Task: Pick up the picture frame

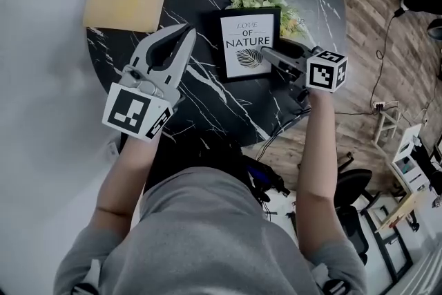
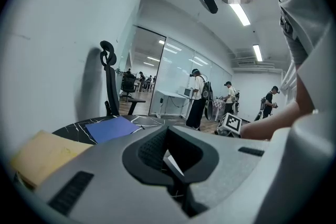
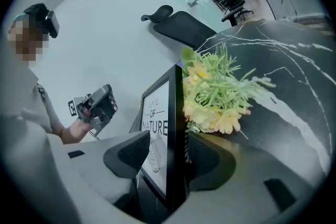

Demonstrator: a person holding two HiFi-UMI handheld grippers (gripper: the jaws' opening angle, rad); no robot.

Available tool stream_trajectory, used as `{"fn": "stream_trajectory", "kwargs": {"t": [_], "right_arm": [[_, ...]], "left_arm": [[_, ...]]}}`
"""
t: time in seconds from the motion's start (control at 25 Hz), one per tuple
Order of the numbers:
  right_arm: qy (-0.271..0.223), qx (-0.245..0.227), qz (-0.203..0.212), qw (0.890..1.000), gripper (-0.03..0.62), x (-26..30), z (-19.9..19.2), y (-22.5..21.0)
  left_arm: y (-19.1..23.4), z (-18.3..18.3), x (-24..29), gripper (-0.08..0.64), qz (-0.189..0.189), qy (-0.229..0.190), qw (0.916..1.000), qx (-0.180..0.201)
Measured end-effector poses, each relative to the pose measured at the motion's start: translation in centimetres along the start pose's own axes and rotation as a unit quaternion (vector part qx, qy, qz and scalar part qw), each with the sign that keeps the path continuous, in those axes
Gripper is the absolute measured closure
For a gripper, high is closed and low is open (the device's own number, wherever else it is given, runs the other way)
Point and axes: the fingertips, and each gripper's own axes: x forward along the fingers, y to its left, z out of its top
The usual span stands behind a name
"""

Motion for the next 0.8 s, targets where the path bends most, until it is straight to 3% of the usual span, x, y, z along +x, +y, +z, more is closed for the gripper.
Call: {"fn": "stream_trajectory", "kwargs": {"t": [0.48, 0.68, 0.8], "right_arm": [[0.025, 0.047, 0.072, 0.996, 0.381, 0.5, 0.6, 0.1], [0.027, 0.054, 0.073, 0.995, 0.477, 0.5, 0.6, 0.0], [0.025, 0.057, 0.079, 0.995, 0.497, 0.4, 0.9, 0.5]], "left_arm": [[2.1, -0.3, -1.3, 0.554, 0.029, 0.001, 0.9996, 0.004], [2.2, -0.6, -1.6, 0.554, 0.03, 0.003, 0.9995, 0.003], [2.2, -0.5, -1.7, 0.552, 0.027, 0.003, 0.9996, 0.003]]}}
